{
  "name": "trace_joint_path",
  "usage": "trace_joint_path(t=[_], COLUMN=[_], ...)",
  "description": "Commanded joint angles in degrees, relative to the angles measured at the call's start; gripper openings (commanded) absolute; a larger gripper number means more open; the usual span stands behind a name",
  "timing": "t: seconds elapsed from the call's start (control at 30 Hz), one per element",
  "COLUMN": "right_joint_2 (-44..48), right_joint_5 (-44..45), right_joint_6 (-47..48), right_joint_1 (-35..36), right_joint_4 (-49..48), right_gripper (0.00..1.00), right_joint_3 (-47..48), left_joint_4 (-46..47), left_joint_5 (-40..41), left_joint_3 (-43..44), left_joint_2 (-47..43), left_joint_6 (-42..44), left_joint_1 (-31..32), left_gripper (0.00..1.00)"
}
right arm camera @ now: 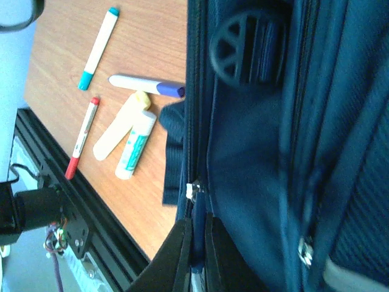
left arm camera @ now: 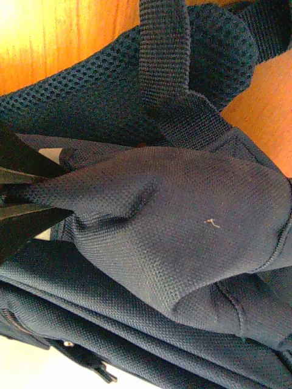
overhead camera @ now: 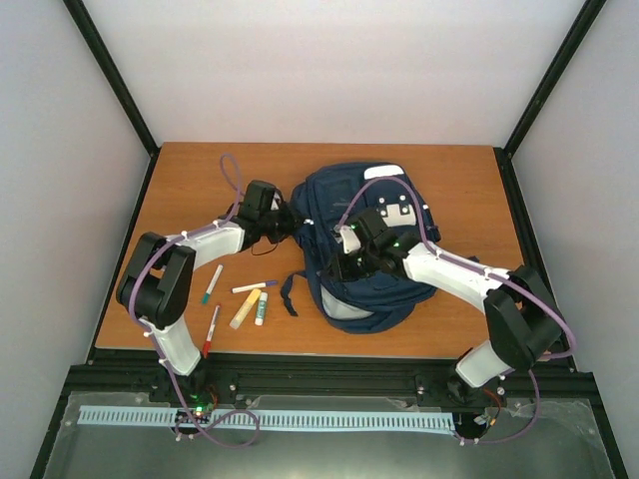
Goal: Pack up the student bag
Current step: Zip the student bag at the center of the board.
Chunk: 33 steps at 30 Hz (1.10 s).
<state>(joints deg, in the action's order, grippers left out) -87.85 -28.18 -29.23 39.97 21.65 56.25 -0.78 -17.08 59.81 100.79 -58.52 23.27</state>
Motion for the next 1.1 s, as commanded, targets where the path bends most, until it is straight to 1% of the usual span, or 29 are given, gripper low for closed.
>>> trace_joint_path(t=[0.0,0.17,0.3,0.4,0.53,0.63,0.8,0.87,0.93,0.97,1.0,1.07], right_joint_2=[4.4,7.4,10.6,13.1,15.9,15.8,12.5,12.1,13.0,13.8,14.6,16.9], right_joint_5=[-8.6,-4.9,-1.8,-0.4,1.5,2.1,7.4,8.1,8.8,8.7,8.7,8.6], right_joint_6=[3.8,12.8,20.5,23.9,26.7,29.6,37.8,40.5,43.4,44.4,45.2,46.8], right_joint_1=[2.0,2.0,2.0,2.0,2.0,1.7,1.1,-0.5,-2.4,-3.2,-3.7,-3.8], right_joint_4=[5.7,12.7,17.3,19.7,20.2,21.6,26.8,28.2,27.6,26.8,25.5,21.2], right_gripper=[0.03,0.03,0.03,0.03,0.03,0.03,0.03,0.03,0.03,0.03,0.03,0.03], right_joint_3=[0.5,1.4,2.3,1.7,-1.1,-0.2,2.6,2.5,1.9,1.7,1.6,0.7], left_joint_4=[6.1,6.3,6.1,6.4,7.1,6.3,3.5,2.2,0.8,-0.1,-0.6,-2.9], left_joint_5=[11.6,11.3,10.5,10.0,9.6,9.3,9.7,8.1,5.7,4.1,3.1,2.7], left_joint_3=[0.6,0.0,1.1,1.9,3.7,5.7,9.3,10.9,12.1,12.5,11.9,9.9], left_joint_2=[-0.6,-1.1,-0.2,1.0,3.3,4.3,4.3,4.6,4.5,4.2,3.4,0.3], left_joint_6=[0.1,-0.4,-0.1,-0.6,-1.5,-1.3,0.6,0.7,1.7,1.8,1.8,1.8], left_joint_1=[-4.2,-8.4,-12.2,-14.1,-15.7,-16.1,-17.6,-18.6,-18.7,-18.6,-18.3,-16.7], left_gripper=[0.01,0.01,0.01,0.01,0.01,0.01,0.01,0.01,0.01,0.03,0.12,0.42])
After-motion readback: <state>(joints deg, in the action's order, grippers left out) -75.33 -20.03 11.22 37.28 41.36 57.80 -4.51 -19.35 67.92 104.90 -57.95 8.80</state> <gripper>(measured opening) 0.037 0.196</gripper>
